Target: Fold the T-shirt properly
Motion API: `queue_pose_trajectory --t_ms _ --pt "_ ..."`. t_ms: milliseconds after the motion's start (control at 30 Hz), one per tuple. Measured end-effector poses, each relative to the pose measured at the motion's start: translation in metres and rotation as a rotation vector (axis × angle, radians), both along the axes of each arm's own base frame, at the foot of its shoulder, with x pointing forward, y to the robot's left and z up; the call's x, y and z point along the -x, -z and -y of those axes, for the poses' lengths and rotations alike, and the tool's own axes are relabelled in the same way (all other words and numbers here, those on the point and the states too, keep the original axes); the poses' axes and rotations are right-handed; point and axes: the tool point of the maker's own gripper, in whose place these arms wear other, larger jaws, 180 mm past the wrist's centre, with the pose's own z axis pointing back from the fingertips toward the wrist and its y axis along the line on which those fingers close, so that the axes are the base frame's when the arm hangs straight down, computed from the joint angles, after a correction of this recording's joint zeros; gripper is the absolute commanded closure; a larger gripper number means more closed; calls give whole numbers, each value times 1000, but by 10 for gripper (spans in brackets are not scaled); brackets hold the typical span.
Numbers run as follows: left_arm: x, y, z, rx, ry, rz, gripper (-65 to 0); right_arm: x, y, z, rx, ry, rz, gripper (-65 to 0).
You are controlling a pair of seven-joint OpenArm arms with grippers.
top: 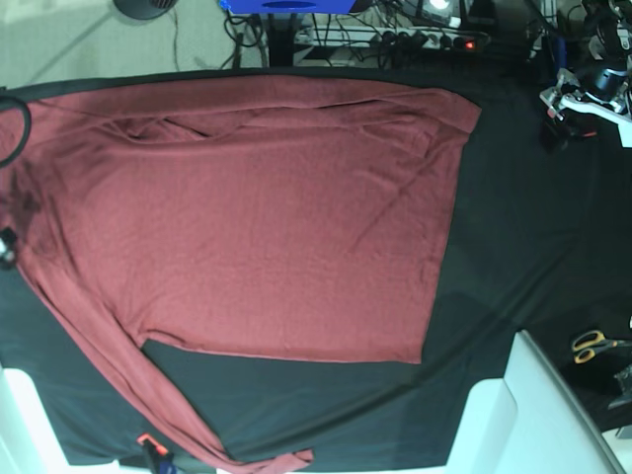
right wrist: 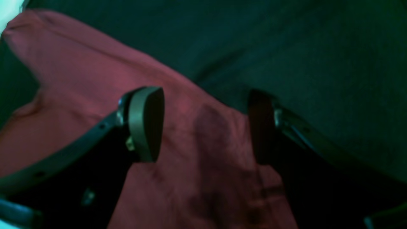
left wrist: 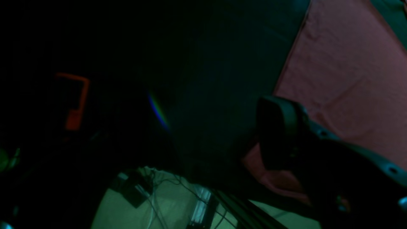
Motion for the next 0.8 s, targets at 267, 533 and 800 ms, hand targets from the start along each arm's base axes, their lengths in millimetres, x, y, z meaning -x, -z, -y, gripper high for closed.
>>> queue_pose_trajectory --t_ms 267,533,800 --pt "5 2 0 0 -1 -14 -504 6 10 17 193 15 -102 -390" --pt "3 2 1 3 2 -9 -504 6 13 11 184 5 -103 -387" --pt "3 2 1 3 2 -11 -504 9 30 -14 222 -91 -141 -384"
